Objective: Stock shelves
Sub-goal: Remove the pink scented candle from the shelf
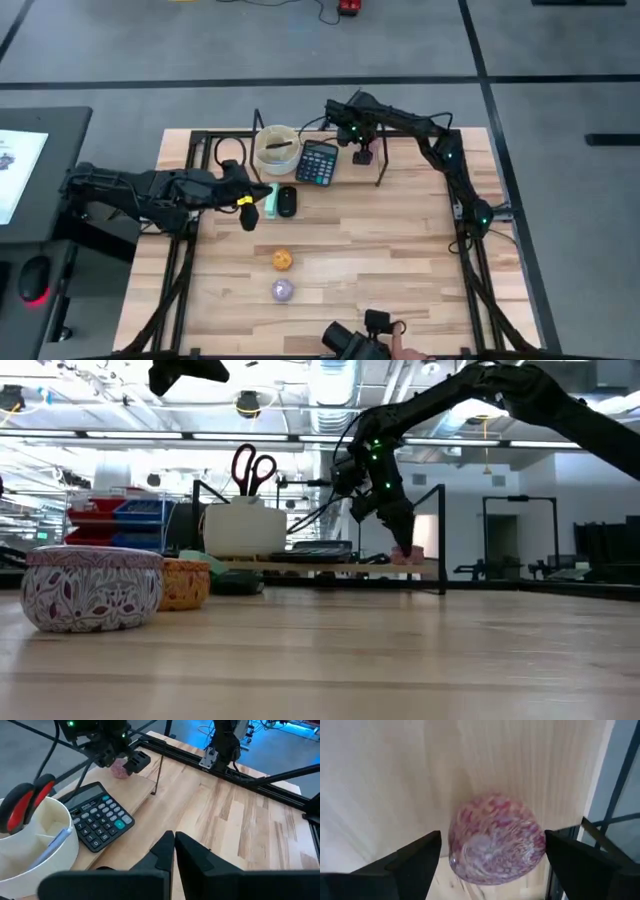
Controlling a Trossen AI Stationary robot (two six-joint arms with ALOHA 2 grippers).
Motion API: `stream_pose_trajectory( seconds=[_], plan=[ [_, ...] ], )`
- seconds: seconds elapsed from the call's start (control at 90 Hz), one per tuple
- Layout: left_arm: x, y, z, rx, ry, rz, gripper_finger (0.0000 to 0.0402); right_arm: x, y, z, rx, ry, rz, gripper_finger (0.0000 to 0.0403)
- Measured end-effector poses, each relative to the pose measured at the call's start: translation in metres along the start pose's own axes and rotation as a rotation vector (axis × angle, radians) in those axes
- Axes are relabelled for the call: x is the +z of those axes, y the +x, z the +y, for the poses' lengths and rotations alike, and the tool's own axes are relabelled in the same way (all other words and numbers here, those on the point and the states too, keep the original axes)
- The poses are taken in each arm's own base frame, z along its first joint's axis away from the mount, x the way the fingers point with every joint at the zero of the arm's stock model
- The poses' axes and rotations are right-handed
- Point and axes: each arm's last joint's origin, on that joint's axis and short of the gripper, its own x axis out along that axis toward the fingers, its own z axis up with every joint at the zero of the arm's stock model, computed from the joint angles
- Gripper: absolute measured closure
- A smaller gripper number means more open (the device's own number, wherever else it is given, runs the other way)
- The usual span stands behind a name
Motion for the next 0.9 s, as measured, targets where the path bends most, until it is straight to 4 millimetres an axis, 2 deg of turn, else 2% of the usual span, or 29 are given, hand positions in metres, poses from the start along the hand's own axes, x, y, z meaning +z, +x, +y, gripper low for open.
stream_pose_trajectory(
  seconds=[0.6, 0.9],
  plan=[
    [0.000, 0.000, -0.001, -0.034, -0.024, 0.013, 0.0402, -0.001, 0.002, -0.006, 0.024, 0.052, -0.021, 0.0058],
    [0.000, 0.000, -0.001, -0.042, -0.034, 0.016, 0.0402, -0.003, 0.025, 0.006, 0.049, 0.045, 0.055, 0.0058]
  ],
)
